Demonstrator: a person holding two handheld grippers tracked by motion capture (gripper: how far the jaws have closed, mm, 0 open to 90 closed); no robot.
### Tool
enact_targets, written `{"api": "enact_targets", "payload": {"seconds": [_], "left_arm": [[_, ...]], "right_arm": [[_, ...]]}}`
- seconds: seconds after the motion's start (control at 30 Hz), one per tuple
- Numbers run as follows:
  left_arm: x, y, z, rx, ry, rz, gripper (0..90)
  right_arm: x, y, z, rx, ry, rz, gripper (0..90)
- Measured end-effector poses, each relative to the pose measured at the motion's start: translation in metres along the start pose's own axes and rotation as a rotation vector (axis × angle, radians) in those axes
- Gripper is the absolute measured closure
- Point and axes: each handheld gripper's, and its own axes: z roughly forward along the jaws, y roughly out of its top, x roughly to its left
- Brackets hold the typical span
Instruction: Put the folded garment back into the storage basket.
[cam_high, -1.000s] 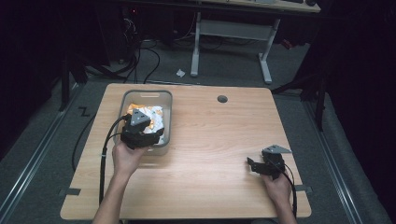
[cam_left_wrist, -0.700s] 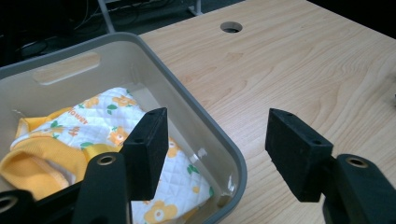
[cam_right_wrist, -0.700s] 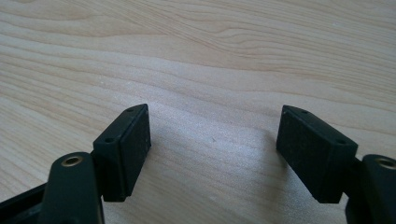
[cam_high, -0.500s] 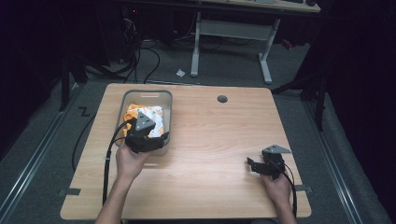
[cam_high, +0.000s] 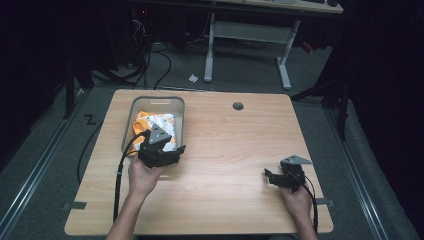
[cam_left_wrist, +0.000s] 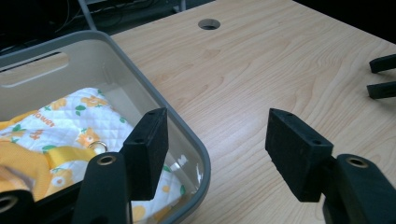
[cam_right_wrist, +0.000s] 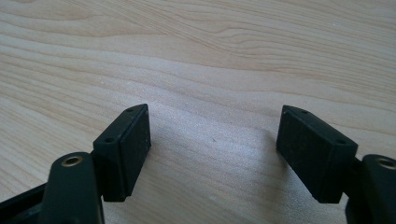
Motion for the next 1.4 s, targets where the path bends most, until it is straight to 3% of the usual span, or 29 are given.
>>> {"api": "enact_targets", "payload": {"seconds": [0.6,0.93,1.2,1.4], "left_arm": [[-0.015,-0.008,0.011,0.007,-0.09,-0.011,39.8],[-0.025,-0.013,0.019,0.014,-0.12,-0.005,39.7],[-0.03,-0.02,0.026,0.031,-0.119,-0.003,39.6],[-0.032,-0.024,0.03,0.036,-0.149,-0.02,39.6]], "right_arm": [[0.0,0.0,0.0,0.0,-0.001,0.0,26.4],[0.0,0.0,0.0,0.0,0.0,0.0,26.4],[0.0,0.0,0.0,0.0,0.0,0.0,26.4],[0.0,0.0,0.0,0.0,-0.001,0.0,26.4]]}}
